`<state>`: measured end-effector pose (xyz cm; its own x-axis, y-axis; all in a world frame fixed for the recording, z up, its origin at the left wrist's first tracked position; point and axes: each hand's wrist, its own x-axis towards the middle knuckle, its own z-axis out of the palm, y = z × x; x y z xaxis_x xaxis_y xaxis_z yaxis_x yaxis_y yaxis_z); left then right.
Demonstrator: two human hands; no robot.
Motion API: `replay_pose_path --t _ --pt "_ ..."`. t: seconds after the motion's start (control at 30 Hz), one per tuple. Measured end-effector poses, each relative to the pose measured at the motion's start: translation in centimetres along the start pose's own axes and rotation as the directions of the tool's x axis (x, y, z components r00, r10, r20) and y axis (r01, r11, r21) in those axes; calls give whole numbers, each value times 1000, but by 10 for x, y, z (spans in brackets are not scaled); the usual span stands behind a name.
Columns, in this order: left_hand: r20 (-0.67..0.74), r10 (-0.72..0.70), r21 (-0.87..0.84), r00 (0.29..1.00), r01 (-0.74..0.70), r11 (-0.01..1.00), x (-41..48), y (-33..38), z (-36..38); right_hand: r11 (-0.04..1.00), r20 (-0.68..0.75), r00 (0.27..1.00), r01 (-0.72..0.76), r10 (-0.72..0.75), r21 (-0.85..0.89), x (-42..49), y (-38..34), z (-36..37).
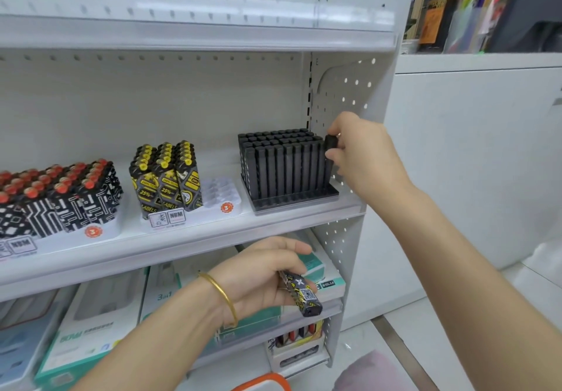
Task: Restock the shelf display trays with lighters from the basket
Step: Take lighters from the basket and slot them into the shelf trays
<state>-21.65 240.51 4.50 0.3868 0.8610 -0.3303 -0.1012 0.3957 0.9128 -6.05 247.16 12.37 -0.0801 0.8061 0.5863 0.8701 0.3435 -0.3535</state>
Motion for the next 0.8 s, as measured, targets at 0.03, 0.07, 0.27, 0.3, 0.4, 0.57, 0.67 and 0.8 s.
replay_pose_path --t 0.03,0.07,0.27,0.3,0.4,0.57,0.67,0.8 --pt "1 -1 1 1000 1 1000 0 0 0 1000 13 1000 -5 4 19 2 0 0" --pt "2 -2 1 1000 2 1000 0 0 0 999 24 1000 -4 3 40 3 1 -1" --pt "-4 -9 7 1000 9 1000 1 1 0 997 50 998 20 -23 68 1 2 -3" --pt "-1 -10 6 1000 10 1000 1 1 0 998 56 998 14 -18 64 1 1 -3" --pt "4 -11 -4 1000 11 1000 1 1 0 1000 84 996 8 -10 23 2 -1 -1" --pt "46 -5 -17 999 6 1000 -1 1 -2 999 143 990 -23 16 48 4 0 -1" --pt "85 5 -44 996 -1 999 -3 0 -5 999 120 992 -27 23 30 -2 0 0" --pt "146 78 -103 986 -64 993 -14 -4 -12 993 -26 999 23 -26 -113 -21 -6 -14"
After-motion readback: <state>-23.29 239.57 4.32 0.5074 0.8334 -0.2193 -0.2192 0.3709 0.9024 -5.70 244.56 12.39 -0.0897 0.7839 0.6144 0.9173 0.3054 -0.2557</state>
